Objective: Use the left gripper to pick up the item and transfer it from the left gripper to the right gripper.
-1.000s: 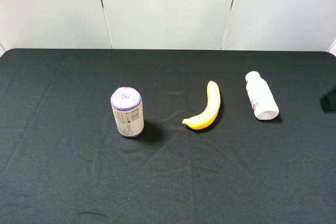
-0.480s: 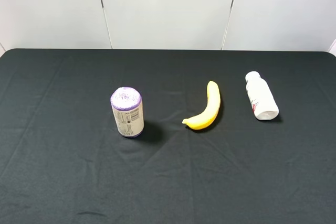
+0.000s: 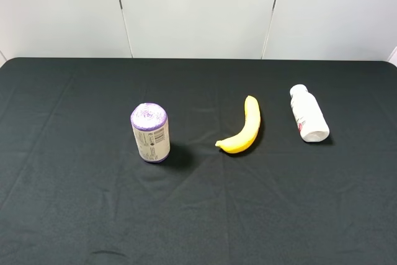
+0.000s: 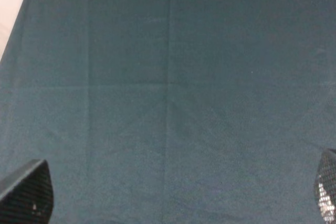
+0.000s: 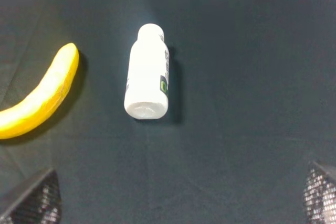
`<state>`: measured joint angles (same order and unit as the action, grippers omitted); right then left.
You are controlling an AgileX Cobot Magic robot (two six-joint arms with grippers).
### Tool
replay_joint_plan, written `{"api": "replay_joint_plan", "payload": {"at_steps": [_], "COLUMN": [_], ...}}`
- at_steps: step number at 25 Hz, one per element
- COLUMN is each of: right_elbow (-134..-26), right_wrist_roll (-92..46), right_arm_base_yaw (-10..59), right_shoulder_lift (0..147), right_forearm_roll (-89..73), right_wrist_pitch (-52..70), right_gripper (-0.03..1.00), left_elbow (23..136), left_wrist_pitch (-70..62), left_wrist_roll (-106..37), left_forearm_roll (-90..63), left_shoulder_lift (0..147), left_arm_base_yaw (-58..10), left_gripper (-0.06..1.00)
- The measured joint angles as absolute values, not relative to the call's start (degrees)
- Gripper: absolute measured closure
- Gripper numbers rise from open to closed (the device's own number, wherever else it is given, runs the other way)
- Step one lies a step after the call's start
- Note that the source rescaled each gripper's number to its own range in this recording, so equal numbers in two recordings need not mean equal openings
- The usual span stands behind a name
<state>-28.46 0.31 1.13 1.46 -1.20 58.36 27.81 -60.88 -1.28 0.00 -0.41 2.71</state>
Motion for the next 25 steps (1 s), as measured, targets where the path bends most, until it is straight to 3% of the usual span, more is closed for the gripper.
{"api": "replay_joint_plan", "payload": {"at_steps": [25], "right_elbow": [-28.5], "right_wrist_roll": [0.3], "right_arm_base_yaw": [1.1], "right_shoulder_lift": [1.5], "right_forearm_roll": [-1.2], "right_wrist_pitch": [58.4], "right_gripper": [-0.03], "left_elbow": [27.8], "left_wrist_pitch": [-60.9], "left_wrist_roll": [-1.3], "left_forearm_roll": [0.0], "left_shoulder_lift": [-0.4], "left_arm_base_yaw": [2.7], "left_gripper": [-0.05]}}
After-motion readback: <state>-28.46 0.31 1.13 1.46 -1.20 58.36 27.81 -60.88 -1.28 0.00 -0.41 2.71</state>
